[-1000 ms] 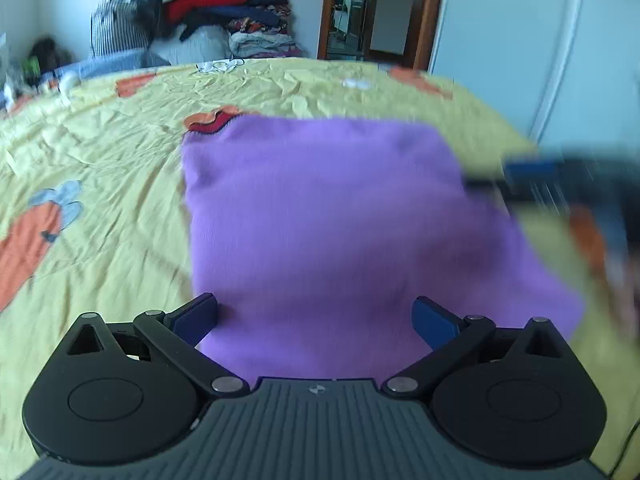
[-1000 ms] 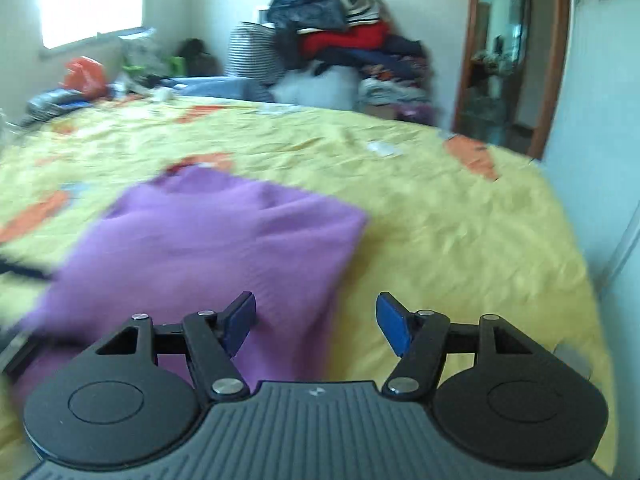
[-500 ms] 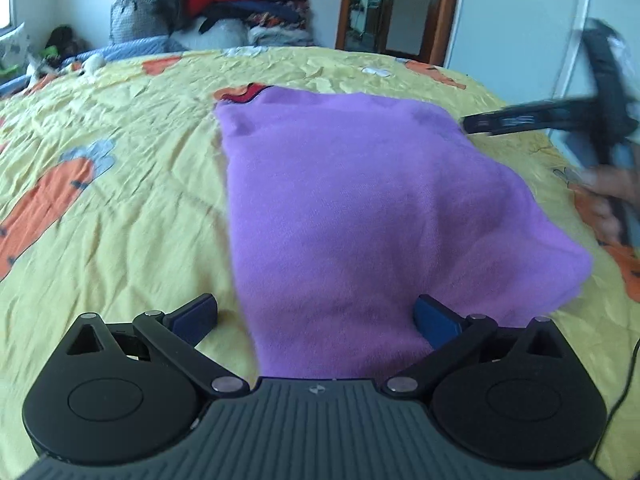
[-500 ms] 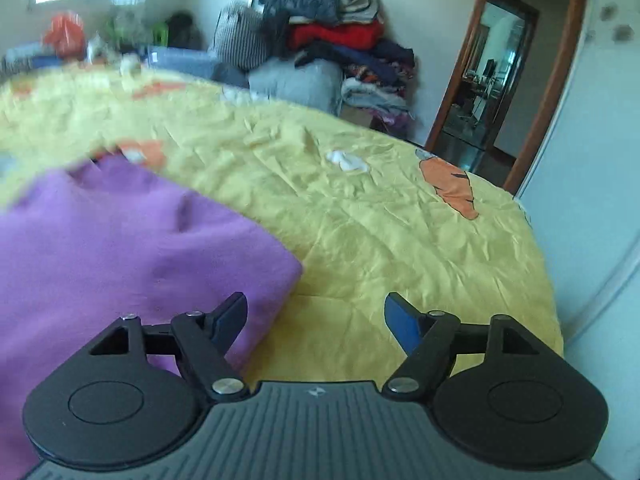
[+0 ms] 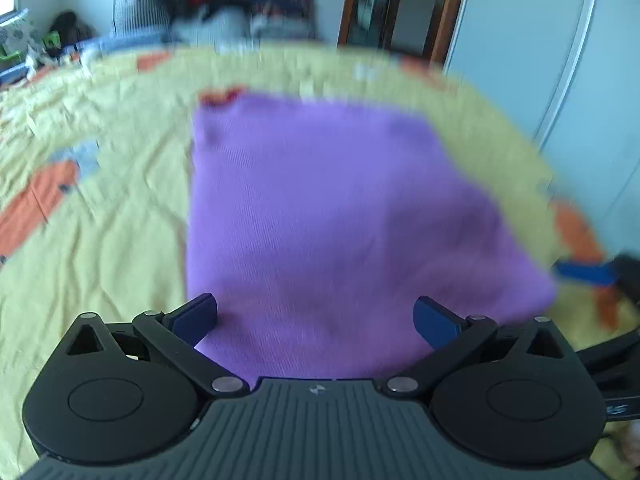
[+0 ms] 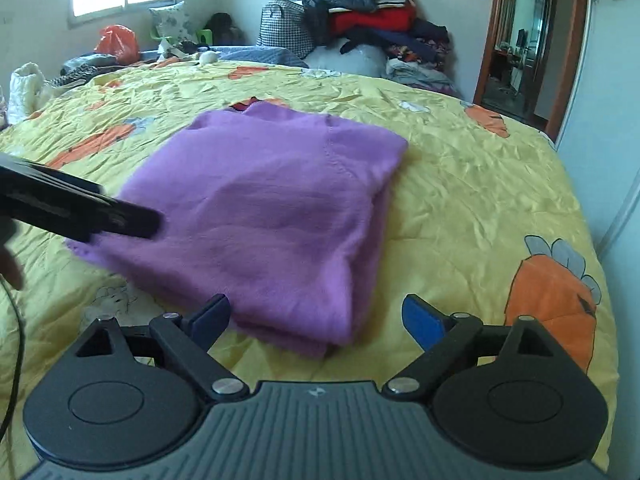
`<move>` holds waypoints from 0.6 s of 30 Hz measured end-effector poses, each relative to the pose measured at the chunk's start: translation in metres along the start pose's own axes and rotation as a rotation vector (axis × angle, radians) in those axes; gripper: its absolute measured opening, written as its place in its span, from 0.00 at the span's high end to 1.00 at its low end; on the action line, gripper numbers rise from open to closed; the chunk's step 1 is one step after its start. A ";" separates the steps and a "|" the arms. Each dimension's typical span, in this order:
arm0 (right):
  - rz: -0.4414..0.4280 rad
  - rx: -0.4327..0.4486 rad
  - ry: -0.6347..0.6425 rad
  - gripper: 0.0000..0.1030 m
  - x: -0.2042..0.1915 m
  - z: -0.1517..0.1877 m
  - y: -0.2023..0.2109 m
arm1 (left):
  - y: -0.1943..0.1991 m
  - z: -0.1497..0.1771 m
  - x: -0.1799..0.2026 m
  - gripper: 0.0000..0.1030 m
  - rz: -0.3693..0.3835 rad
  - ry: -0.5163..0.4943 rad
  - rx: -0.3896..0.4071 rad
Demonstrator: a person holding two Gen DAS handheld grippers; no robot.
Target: Fold small clothes
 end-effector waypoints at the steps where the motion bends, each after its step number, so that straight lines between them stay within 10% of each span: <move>1: -0.001 -0.003 0.011 0.09 -0.002 0.000 0.000 | -0.001 0.003 0.004 0.00 -0.026 -0.042 0.020; 18: -0.028 -0.050 -0.034 0.09 -0.028 0.046 0.030 | 0.021 0.037 -0.005 0.00 -0.137 0.061 -0.051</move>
Point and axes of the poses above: each gripper's, at about its wrist camera, not at the fingertips, and y roughly against the way its jaws point, x to its right, z to its underside, the point moved 5 cm from there along -y, roughly the way its jaws point, and after that the axes turned 2 degrees about -z, right-handed, at the moved point
